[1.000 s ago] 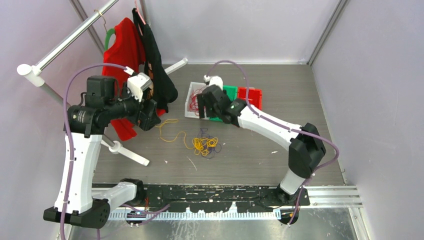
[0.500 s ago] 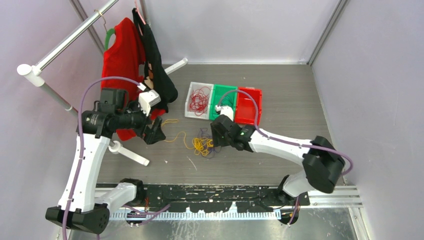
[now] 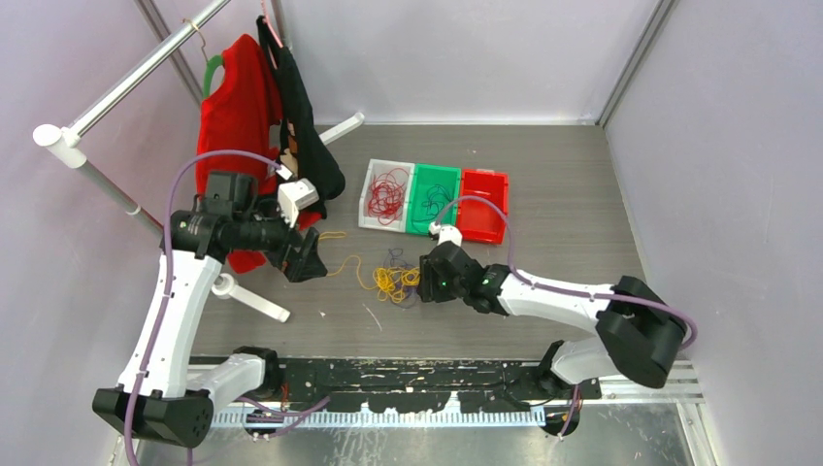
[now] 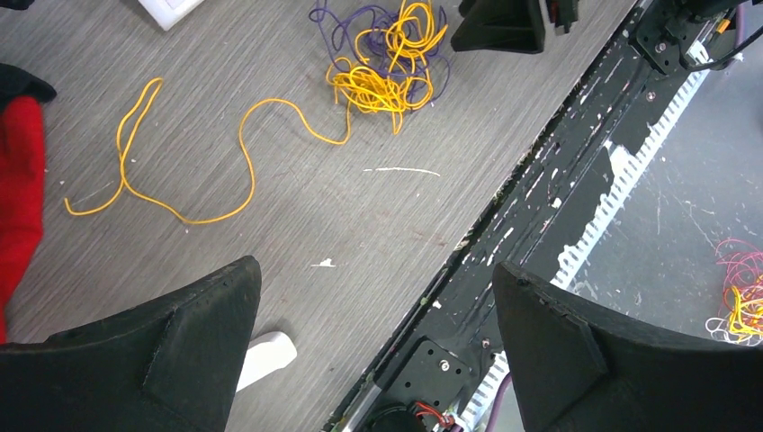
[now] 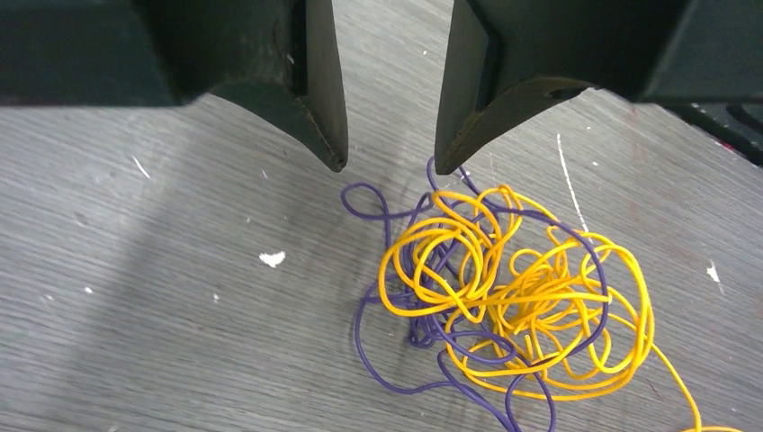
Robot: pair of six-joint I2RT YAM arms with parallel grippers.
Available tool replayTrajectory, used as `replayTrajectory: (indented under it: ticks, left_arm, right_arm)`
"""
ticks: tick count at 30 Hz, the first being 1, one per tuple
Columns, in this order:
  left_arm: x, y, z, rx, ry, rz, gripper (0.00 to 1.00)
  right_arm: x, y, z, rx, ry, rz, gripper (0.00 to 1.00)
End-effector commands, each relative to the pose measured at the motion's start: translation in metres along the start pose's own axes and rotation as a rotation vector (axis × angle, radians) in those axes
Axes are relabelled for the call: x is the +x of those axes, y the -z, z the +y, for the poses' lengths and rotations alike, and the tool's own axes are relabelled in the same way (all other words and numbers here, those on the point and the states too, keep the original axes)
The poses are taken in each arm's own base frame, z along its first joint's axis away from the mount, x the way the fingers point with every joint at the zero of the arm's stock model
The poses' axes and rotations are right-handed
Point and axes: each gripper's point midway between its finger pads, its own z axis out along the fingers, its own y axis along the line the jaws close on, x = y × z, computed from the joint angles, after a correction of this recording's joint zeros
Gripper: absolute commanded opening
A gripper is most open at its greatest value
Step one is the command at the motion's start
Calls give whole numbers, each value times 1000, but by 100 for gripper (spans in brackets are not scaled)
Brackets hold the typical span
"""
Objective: Untangle the cables
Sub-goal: Untie the cable.
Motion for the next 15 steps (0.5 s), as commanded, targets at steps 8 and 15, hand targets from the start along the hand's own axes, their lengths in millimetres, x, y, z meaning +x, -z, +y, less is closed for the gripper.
replayTrajectory:
  ticks: [8, 15]
  left_arm:
    - [-17, 10, -10, 10, -67, -78, 100]
    - [-25, 17, -13, 5, -108, -94, 99]
  right_arm:
    - [-28, -19, 25, -87, 95, -71, 17]
    - [-71, 49, 66, -243, 146, -127, 1]
